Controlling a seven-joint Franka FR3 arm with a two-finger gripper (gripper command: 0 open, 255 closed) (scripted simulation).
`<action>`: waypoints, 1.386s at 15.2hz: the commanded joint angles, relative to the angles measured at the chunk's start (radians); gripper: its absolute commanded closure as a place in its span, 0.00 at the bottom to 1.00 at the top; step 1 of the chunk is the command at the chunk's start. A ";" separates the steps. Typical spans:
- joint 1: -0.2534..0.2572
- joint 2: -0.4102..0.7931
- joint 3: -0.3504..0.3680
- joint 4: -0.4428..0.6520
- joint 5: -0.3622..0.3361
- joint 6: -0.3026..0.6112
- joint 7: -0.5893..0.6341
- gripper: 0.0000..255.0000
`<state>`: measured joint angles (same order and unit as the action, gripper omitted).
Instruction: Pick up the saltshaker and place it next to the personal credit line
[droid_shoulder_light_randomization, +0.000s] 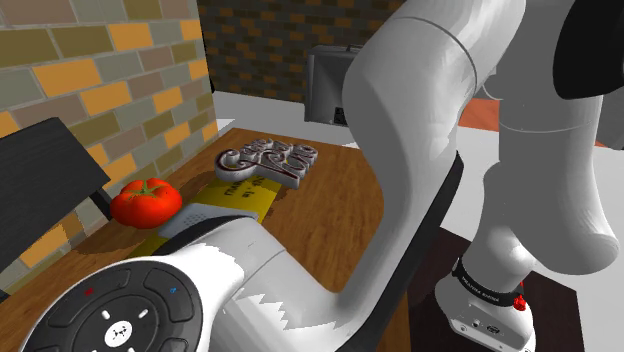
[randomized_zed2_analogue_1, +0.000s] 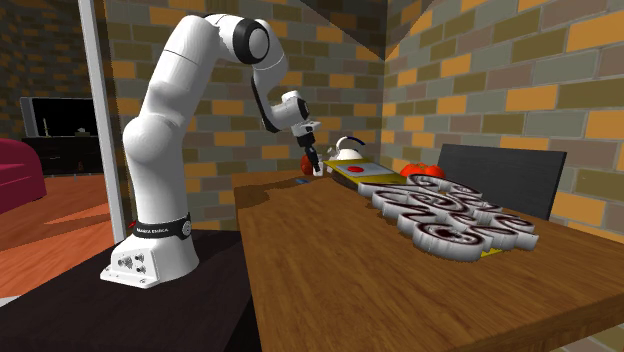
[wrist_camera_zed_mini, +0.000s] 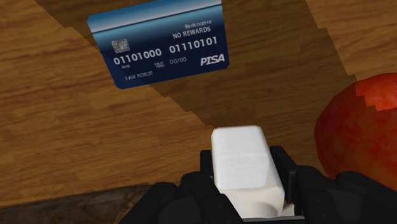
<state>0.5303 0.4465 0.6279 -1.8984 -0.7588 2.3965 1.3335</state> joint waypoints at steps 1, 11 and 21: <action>0.001 0.001 -0.001 0.000 -0.001 0.001 0.001 1.00; 0.001 0.001 -0.001 0.000 -0.002 0.001 0.001 0.00; -0.037 -0.106 0.060 -0.026 0.098 -0.054 -0.055 0.00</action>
<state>0.4937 0.3412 0.6875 -1.9245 -0.6614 2.3427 1.2793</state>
